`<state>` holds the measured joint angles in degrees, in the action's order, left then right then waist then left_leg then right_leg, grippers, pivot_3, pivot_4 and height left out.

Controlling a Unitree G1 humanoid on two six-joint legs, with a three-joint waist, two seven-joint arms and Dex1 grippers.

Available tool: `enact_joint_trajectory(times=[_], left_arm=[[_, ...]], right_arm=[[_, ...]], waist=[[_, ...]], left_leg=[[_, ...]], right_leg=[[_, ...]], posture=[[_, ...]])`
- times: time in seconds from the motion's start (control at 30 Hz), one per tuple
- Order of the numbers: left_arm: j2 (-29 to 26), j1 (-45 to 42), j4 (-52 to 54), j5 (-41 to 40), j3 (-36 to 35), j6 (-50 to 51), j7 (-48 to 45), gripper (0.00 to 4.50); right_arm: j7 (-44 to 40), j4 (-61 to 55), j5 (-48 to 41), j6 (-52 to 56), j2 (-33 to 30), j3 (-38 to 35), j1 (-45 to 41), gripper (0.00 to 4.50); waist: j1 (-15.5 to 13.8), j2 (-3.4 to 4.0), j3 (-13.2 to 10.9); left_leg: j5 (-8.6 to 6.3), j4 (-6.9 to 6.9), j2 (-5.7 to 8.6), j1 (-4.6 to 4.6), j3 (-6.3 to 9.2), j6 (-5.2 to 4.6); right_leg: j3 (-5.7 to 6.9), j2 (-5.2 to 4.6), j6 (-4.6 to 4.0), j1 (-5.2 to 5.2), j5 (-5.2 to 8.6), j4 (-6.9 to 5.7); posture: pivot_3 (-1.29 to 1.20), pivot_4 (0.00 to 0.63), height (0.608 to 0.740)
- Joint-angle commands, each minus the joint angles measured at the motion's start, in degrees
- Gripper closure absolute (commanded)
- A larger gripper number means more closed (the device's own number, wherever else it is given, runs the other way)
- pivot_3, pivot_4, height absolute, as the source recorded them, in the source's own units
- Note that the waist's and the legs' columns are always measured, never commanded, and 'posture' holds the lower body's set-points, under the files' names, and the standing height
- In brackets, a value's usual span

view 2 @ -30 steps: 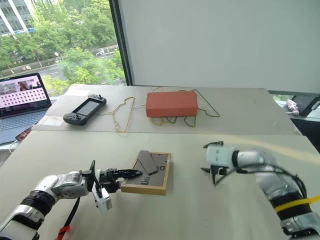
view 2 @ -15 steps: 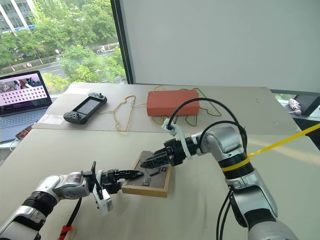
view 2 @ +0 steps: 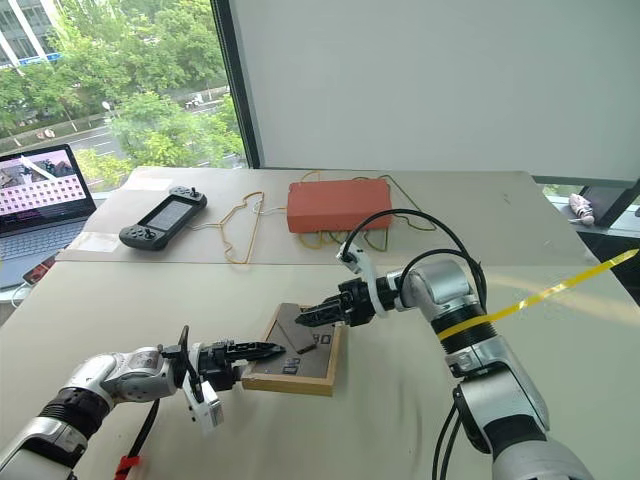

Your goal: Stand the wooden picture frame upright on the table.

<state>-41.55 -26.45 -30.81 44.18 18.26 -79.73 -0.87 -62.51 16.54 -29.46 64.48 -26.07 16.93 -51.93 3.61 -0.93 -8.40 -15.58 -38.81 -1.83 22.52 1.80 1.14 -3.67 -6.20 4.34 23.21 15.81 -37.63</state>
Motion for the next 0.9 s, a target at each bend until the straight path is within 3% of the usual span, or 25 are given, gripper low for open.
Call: enact_joint_trajectory(times=[0.03,0.17,0.37,0.77,0.9], left_arm=[[0.02,0.23,1.16,-1.33,-0.61,-0.18,0.32,3.27],[0.11,0.05,1.05,-1.41,-0.52,-0.05,0.20,3.27],[0.25,-0.15,0.74,-1.38,-0.44,0.14,0.15,3.27],[0.47,-0.68,-0.39,-0.80,-0.35,0.20,0.38,3.27],[0.53,-0.82,-0.64,-0.56,-0.29,0.15,0.58,3.27]], right_arm=[[-1.84,-9.20,-3.69,4.72,0.20,1.86,2.99,0.04],[-0.68,-16.56,-7.21,8.59,1.04,0.68,4.86,0.04],[3.24,-17.41,-10.39,9.94,3.58,-6.97,4.44,0.04],[1.68,-23.12,-14.64,7.42,-1.65,-11.10,8.49,0.04],[3.13,-21.65,-10.77,3.91,-4.18,-8.65,10.77,0.04]], waist=[[0.01,0.00,0.00],[0.00,0.00,0.00],[-0.01,0.00,0.00],[0.34,-0.01,0.00],[0.24,-0.01,-0.01]], left_leg=[[0.00,0.00,0.00,0.00,0.01,0.00],[0.00,0.00,0.00,0.00,0.02,0.00],[0.00,-0.01,0.01,0.00,0.02,0.00],[0.00,0.00,0.00,0.02,0.02,0.00],[0.00,0.00,0.00,0.02,0.03,0.00]], right_leg=[[0.00,0.00,0.00,0.00,0.00,0.00],[0.00,0.00,0.00,-0.01,0.00,-0.01],[0.00,0.00,0.00,-0.01,0.00,0.00],[0.01,0.00,0.00,0.01,0.00,0.00],[0.02,0.00,0.00,0.00,0.00,0.01]], posture=[[0.00,0.150,0.740],[0.00,0.150,0.740],[0.00,0.150,0.740],[0.00,0.150,0.740],[0.00,0.150,0.740]])
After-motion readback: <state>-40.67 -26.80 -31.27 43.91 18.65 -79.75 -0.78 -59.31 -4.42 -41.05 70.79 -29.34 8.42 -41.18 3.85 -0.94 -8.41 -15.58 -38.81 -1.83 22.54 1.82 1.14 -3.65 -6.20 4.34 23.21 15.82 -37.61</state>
